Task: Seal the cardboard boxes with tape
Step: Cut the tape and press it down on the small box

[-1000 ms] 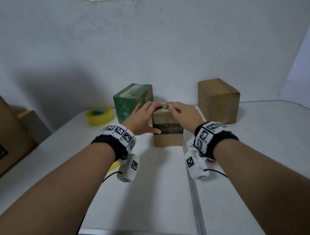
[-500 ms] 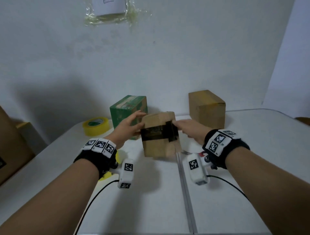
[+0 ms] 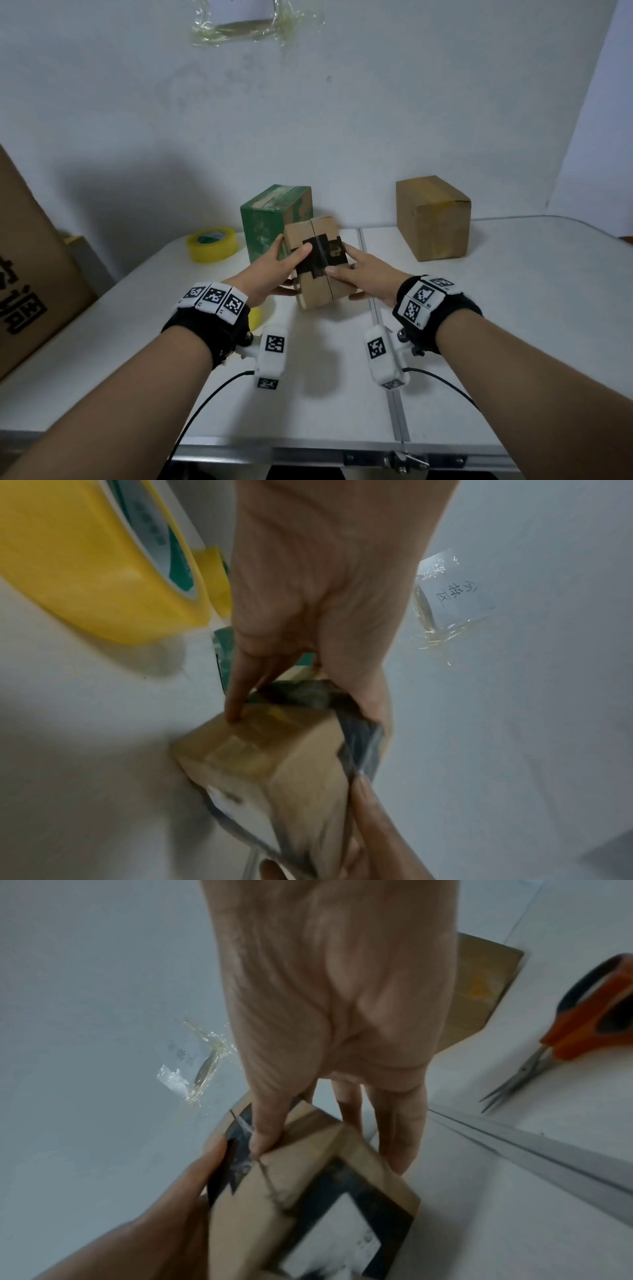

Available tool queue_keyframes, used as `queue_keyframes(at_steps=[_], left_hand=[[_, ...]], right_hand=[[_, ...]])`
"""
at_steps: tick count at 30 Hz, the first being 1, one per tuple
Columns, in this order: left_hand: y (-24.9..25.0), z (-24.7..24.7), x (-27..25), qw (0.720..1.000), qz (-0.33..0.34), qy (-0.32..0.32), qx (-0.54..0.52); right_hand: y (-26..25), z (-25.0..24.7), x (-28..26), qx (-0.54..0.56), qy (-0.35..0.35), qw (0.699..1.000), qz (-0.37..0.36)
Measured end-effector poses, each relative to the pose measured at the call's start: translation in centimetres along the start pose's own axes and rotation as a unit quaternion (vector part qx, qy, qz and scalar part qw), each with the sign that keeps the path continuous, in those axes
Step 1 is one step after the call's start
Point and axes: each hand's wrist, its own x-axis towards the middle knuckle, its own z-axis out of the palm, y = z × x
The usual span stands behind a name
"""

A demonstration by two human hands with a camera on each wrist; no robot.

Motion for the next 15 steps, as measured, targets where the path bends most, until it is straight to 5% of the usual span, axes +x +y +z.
queue_keyframes(at_steps=[6, 15], left_hand=[[0.4, 1.2, -0.8, 0.995, -0.022, -0.062, 0.080], [0.5, 0.8, -0.6, 0.994, -0.034, -0.095, 0.048]], right_hand=[[-0.1, 0.3, 1.1, -0.005, 0.018, 0.999, 0.041], [-0.1, 0.6, 2.1, -0.037, 0.073, 0.996, 0.046]])
